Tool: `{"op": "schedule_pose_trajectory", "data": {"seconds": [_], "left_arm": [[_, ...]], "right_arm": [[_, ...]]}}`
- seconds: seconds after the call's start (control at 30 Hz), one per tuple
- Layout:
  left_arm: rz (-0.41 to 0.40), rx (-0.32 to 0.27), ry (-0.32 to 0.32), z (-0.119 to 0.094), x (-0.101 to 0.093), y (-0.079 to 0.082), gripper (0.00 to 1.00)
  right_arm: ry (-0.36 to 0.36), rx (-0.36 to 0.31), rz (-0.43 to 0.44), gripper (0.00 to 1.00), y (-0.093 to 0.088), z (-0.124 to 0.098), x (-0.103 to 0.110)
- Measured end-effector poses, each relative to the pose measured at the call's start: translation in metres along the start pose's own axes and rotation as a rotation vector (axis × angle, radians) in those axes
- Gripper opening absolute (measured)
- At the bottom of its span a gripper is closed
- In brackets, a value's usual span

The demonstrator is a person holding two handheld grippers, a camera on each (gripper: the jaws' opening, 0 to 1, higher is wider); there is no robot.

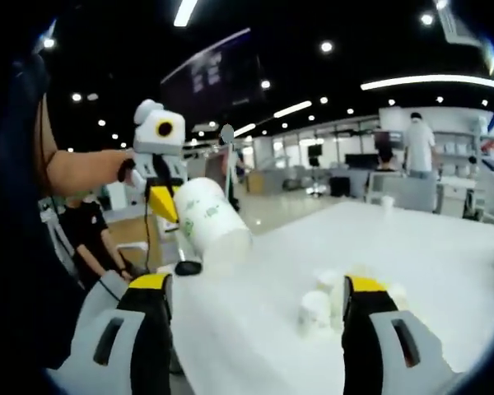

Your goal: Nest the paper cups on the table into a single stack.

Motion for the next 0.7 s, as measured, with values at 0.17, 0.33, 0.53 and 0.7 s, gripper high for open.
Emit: {"op": "schedule_pose_trajectory", "data": {"seconds": [0.17,0.33,0.53,0.7], "left_arm": [[0.072,0.153,-0.012,0.006,0.002,0.0,0.0],[0.164,0.291,-0.034,0.018,0.003,0.005,0.0],[0.237,0.422,-0.049,0.034,0.001,0.014,0.0],[0.303,0.57,-0.053,0.045,0.002,0.009,0.0]], "right_arm": [[-0.053,0.008,-0.002,0.9,-0.005,-0.007,-0.009],[-0.094,0.013,0.008,0.97,-0.01,-0.013,-0.012],[-0.128,0.027,0.023,1.0,-0.017,-0.02,-0.015],[-0.148,0.007,0.04,1.0,-0.018,-0.026,-0.016]]}}
Point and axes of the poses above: the point that each gripper's makers call its tool centre point, and the gripper's own axes: z roughly forward along the fingers, x roughly to its left, y roughly out of its top, the point moved 5 cm from there along -z, roughly backward along the fingers
